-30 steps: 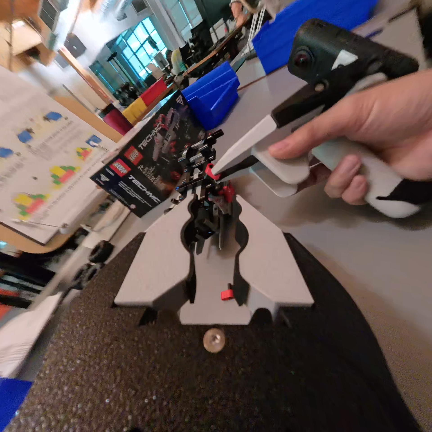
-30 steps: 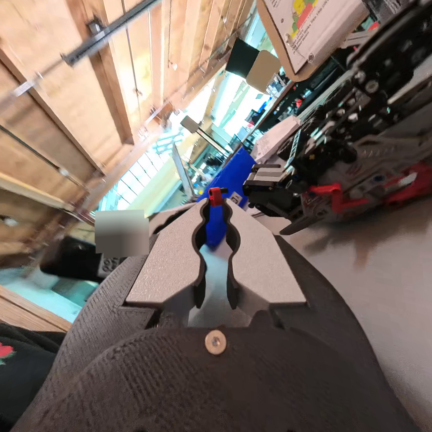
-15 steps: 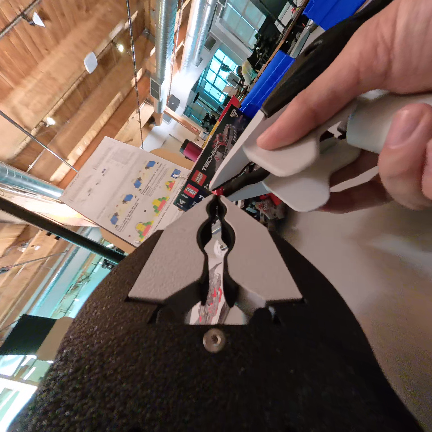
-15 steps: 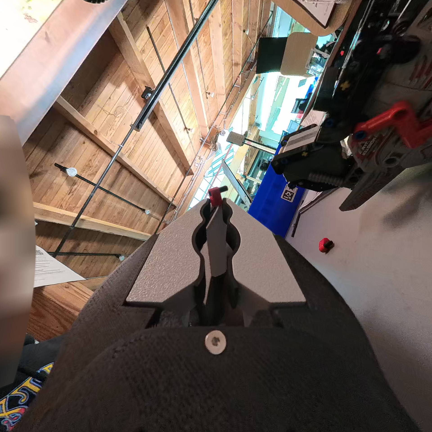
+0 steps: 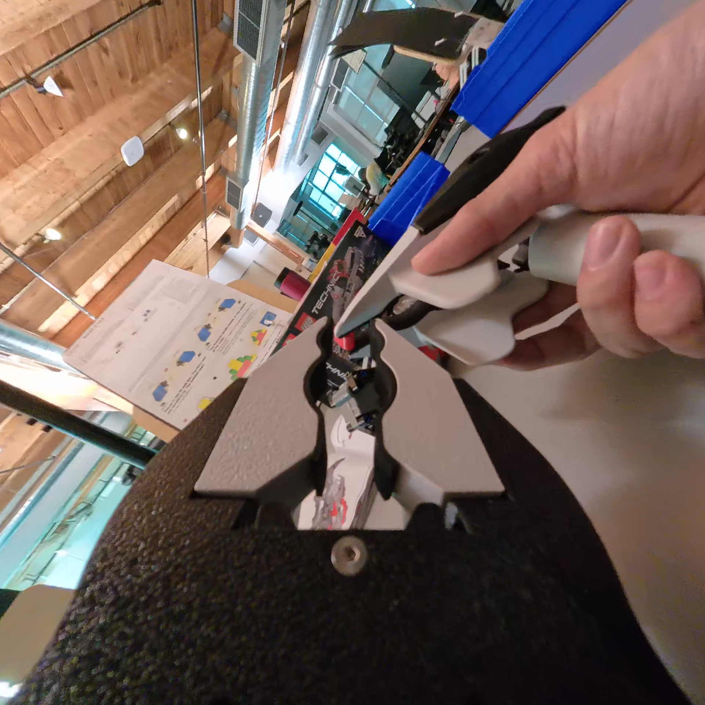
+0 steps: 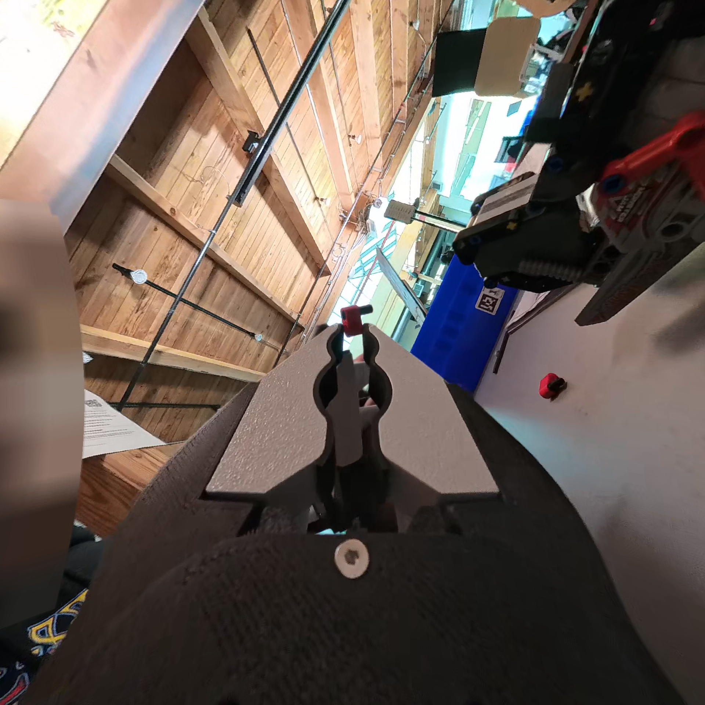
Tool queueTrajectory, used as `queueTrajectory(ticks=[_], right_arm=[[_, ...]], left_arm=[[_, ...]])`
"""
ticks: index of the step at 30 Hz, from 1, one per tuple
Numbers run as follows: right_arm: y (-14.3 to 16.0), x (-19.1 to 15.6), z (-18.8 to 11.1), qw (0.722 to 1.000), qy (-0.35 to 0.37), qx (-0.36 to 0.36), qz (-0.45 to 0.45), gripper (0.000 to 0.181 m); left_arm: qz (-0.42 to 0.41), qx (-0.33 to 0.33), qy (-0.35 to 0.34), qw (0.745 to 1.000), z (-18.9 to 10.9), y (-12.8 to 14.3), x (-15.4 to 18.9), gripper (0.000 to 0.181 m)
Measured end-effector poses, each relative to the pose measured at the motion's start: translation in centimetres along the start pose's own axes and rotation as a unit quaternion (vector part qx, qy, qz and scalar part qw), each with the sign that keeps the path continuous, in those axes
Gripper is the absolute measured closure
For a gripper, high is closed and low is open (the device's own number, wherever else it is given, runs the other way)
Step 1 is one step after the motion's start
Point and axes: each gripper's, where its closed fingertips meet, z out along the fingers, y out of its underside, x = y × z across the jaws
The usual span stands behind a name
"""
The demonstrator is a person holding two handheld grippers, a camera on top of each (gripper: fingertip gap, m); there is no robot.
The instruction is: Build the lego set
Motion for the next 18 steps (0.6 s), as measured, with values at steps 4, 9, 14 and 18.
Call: queueTrajectory(ticks=[4,9,14,18], right_arm=[[0.1,-0.3,0.0,1.0,-0.015,0.007,0.017,0.173],[0.2,-0.9,0.0,0.999,-0.034,0.004,0.029,0.174],[0.8,-1.3,-0.1,0.999,-0.039,-0.006,0.025,0.173],[0.9,-1.5,-0.3,0.999,-0.036,-0.007,0.015,0.173]], left_arm=[[-0.012,-0.012,-0.002,1.0,0.0,0.1,-0.2,0.167],[-0.032,-0.008,0.005,0.999,-0.2,-0.1,-0.5,0.165],[-0.054,-0.008,0.005,0.998,-0.2,-0.3,-0.7,0.174],[-0.067,-0.008,0.009,0.998,-0.3,-0.6,-0.5,0.175]])
